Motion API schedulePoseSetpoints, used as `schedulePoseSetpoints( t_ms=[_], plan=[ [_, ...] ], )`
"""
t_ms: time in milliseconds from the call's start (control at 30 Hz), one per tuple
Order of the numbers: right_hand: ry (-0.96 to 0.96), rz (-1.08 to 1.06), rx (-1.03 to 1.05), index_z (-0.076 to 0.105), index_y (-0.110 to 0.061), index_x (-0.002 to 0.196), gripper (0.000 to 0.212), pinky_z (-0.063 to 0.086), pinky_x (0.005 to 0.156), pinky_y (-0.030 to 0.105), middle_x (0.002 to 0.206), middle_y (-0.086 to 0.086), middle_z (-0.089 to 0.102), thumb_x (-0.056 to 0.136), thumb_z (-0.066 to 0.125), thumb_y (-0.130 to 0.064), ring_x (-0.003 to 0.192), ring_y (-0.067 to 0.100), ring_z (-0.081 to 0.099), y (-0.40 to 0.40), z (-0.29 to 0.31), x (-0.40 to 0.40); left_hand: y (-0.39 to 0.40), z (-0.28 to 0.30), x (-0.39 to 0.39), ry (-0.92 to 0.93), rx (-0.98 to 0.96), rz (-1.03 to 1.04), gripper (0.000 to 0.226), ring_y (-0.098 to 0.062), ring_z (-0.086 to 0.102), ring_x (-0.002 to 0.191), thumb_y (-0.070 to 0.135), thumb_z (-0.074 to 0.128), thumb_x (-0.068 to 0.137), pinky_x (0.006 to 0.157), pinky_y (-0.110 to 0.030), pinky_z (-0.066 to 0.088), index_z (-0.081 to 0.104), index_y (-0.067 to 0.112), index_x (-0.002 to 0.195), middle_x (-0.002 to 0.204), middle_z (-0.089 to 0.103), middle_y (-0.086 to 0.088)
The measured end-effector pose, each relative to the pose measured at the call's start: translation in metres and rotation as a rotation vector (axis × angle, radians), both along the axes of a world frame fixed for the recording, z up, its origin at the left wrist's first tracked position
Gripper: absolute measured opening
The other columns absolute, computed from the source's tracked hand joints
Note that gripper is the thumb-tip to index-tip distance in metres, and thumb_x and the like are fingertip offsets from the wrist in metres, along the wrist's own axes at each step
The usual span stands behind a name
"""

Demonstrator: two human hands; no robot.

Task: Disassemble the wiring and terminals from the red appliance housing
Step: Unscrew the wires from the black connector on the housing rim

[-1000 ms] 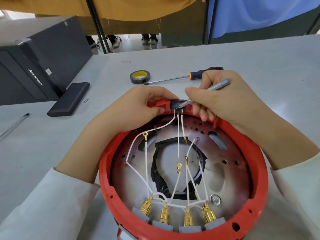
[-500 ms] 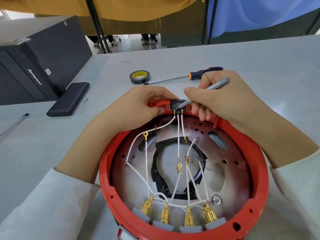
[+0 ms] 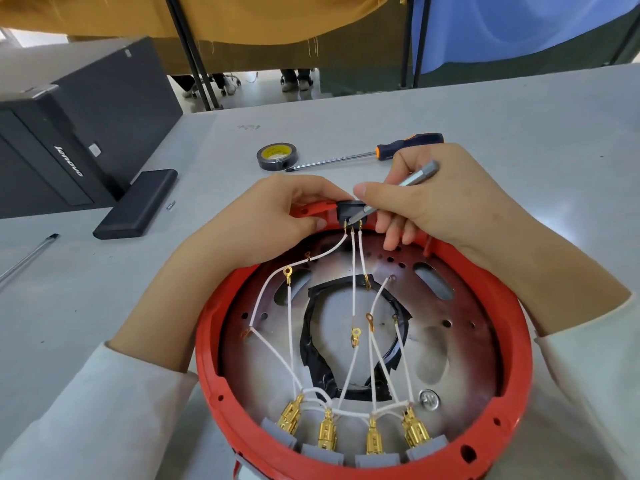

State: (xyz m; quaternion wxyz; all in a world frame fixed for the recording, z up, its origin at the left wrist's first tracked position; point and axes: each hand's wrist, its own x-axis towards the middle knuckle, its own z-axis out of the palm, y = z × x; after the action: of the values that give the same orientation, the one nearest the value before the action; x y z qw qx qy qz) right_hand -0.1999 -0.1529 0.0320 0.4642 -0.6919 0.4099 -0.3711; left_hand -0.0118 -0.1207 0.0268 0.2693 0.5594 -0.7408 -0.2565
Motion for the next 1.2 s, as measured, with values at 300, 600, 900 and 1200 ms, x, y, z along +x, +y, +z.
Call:
schedulePoseSetpoints(
  t_ms=[300,600,900,1200],
  plan=[
    [-0.079,-0.053,-0.014,0.048,-0.013,0.067,0.029,0.034,0.032,0.018,0.045,0.001,0.058,0.084,0.071,-0.020,0.031,0.015,0.049,0.005,0.005,-0.007,0.001,0.001,-0.001,0.005,0.023,-0.012,0.038,0.004,0.060,0.104,-0.002,0.058,0.088,0.098,-0.017,0.041,0.065,0.024,0.115,0.109,0.067,0.017],
    [0.027,0.120,0.084,0.063,-0.008,0.084,0.004,0.036,0.035,0.015,0.071,0.004,0.073,0.086,0.067,-0.009,0.045,0.010,0.059,0.009,0.020,-0.030,0.002,0.000,0.001,-0.043,0.014,0.001,0.037,0.006,0.060,0.103,0.006,0.061,0.088,0.098,-0.019,0.042,0.064,0.032,0.113,0.107,0.067,0.022],
    [0.385,0.017,-0.334,0.067,-0.029,0.074,0.008,0.037,0.052,0.003,0.053,-0.021,0.060,0.080,0.071,-0.027,0.051,-0.009,0.055,0.017,0.008,-0.020,0.001,0.000,0.000,-0.040,-0.005,-0.012,0.036,0.010,0.058,0.103,0.005,0.063,0.087,0.092,-0.006,0.039,0.064,0.029,0.114,0.108,0.066,0.024],
    [0.458,-0.053,-0.422,0.064,-0.027,0.069,0.012,0.036,0.055,0.001,0.057,-0.016,0.060,0.078,0.072,-0.025,0.057,-0.006,0.056,0.019,0.003,-0.020,0.003,0.000,-0.001,-0.035,-0.016,-0.020,0.037,0.015,0.057,0.099,0.003,0.063,0.087,0.086,0.001,0.036,0.064,0.028,0.114,0.105,0.064,0.027]
  ],
)
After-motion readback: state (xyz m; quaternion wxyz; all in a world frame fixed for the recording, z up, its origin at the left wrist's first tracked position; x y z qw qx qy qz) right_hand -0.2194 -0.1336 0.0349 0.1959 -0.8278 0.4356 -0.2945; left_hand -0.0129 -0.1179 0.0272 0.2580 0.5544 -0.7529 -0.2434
